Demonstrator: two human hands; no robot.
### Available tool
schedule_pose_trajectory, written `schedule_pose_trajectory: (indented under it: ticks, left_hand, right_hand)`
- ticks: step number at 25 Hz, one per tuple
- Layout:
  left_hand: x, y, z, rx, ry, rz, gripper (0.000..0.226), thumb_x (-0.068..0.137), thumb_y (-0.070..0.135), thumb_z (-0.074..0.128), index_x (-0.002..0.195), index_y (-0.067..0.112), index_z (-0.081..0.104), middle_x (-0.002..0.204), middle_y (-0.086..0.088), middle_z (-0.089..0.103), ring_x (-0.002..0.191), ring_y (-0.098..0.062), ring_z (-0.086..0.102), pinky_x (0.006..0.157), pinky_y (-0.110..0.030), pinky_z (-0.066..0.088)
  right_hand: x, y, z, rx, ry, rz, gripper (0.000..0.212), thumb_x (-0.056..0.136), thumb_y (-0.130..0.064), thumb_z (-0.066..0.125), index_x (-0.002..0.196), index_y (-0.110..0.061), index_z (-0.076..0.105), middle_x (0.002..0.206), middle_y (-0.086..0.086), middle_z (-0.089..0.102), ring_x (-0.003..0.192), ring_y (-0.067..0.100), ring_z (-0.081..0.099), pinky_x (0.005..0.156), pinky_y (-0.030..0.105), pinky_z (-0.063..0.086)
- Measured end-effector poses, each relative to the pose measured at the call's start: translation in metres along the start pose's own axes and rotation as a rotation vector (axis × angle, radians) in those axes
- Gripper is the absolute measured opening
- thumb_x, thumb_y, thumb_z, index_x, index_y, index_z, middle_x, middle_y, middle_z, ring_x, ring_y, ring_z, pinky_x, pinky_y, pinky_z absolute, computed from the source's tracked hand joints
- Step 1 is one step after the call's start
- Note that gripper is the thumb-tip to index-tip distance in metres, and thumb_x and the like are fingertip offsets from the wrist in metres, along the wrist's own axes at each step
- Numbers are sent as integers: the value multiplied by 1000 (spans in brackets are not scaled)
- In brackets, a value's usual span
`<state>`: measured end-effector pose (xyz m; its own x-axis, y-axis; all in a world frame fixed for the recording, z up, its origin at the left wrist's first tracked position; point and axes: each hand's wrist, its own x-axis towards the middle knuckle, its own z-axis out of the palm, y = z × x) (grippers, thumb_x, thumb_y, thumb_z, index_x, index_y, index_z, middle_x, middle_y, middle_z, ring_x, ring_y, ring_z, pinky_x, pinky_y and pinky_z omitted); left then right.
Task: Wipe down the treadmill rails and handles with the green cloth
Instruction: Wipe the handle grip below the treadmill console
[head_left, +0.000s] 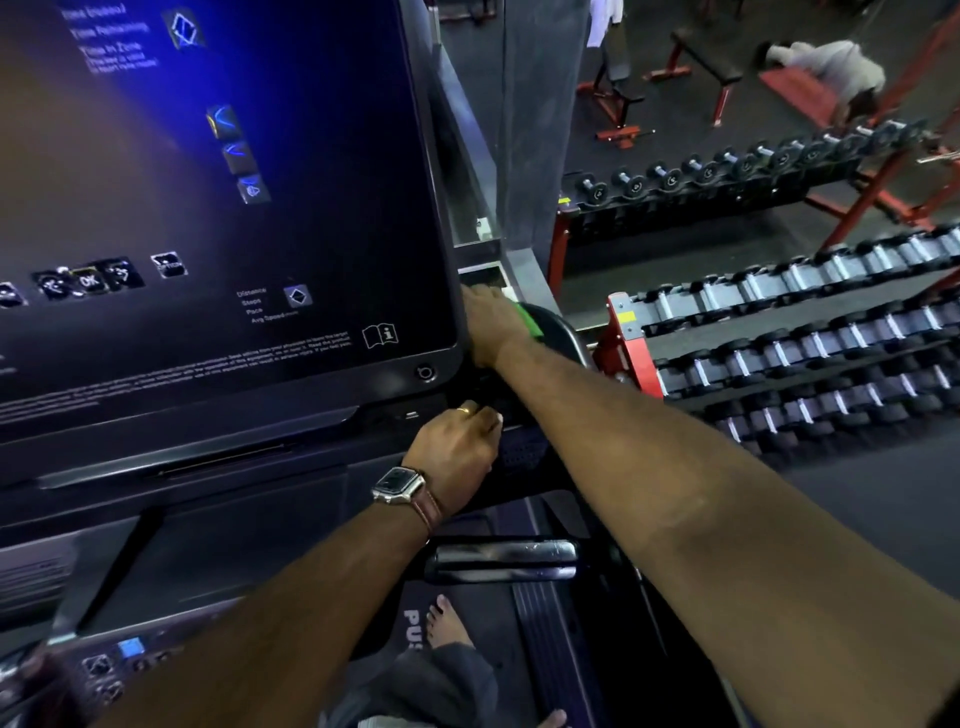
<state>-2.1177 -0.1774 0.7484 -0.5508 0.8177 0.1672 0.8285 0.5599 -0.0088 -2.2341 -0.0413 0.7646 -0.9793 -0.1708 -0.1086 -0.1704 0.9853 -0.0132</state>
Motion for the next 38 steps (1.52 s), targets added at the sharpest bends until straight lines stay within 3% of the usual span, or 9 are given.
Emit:
schedule_pose_trajectory:
  ticks: [4, 8, 11, 14, 17, 23, 27, 33, 38]
  left_hand:
    - [-4, 1, 2, 34, 71, 34, 18, 71, 8, 69, 86, -1, 68, 76, -10, 60, 62, -28, 57, 46, -34, 48]
    - [-9, 1, 2, 75, 87, 138, 14, 76, 12, 51, 69, 7, 63, 69, -8, 55, 61, -28, 54, 50, -35, 46]
    - [-12, -2, 0, 83, 40, 178, 10, 71, 11, 65, 64, 9, 59, 63, -8, 56, 61, -29, 57, 49, -34, 48]
    - [-6, -2, -10, 60, -82, 123, 31, 54, 16, 87, 67, 9, 59, 65, -6, 56, 62, -27, 58, 40, -29, 42]
    - [-3, -1, -13, 35, -103, 89, 43, 42, 20, 92, 68, 10, 59, 68, -5, 56, 65, -26, 58, 35, -26, 41]
    - [-5, -3, -7, 84, -32, 140, 24, 62, 11, 81, 71, 8, 59, 71, -9, 55, 66, -28, 54, 49, -36, 45]
    - [-12, -5, -7, 103, -34, 198, 15, 69, 10, 76, 68, 8, 61, 70, -7, 55, 67, -28, 54, 53, -36, 47]
    - [-25, -12, -12, 26, -136, 48, 18, 68, 7, 78, 67, 7, 59, 73, -9, 54, 61, -30, 55, 37, -34, 44]
    - [-23, -9, -24, 84, -257, -86, 11, 85, 13, 57, 89, 6, 65, 92, -10, 59, 88, -33, 59, 53, -36, 42]
  right_hand:
    - [-16, -8, 15, 20, 33, -76, 69, 85, -32, 60, 148, -18, 36, 153, 5, 33, 141, 25, 29, 119, 42, 21]
    - [-68, -2, 27, 163, 53, -58, 57, 97, -43, 38, 152, -30, 29, 163, 0, 13, 151, 22, 5, 122, 47, 6]
    - [-115, 6, 38, 132, 116, -53, 51, 98, -53, 32, 146, -38, 37, 162, 2, 17, 150, 26, 9, 121, 52, 9]
    - [-158, 18, 52, 73, 119, 81, 59, 95, -57, 37, 150, -43, 22, 163, 10, 11, 150, 31, 8, 121, 52, 9]
    - [-194, 11, 62, 59, 94, 310, 69, 95, -54, 43, 154, -40, 9, 162, 18, 3, 149, 38, 3, 120, 56, 11]
    - [-175, 12, 53, 202, 102, 475, 61, 97, -65, 20, 152, -39, 14, 162, 18, 6, 146, 42, 14, 116, 60, 20]
    - [-109, 32, 41, 299, 71, 557, 64, 92, -69, 24, 149, -39, 26, 159, 16, 16, 142, 40, 23, 111, 64, 22]
    - [-72, 25, 29, 109, 47, 291, 61, 93, -68, 24, 149, -43, 26, 163, 10, 11, 147, 38, 13, 115, 64, 14]
    - [-115, -18, 49, 93, 159, 83, 52, 94, -59, 30, 139, -38, 46, 163, 10, 14, 148, 36, 13, 117, 59, 13]
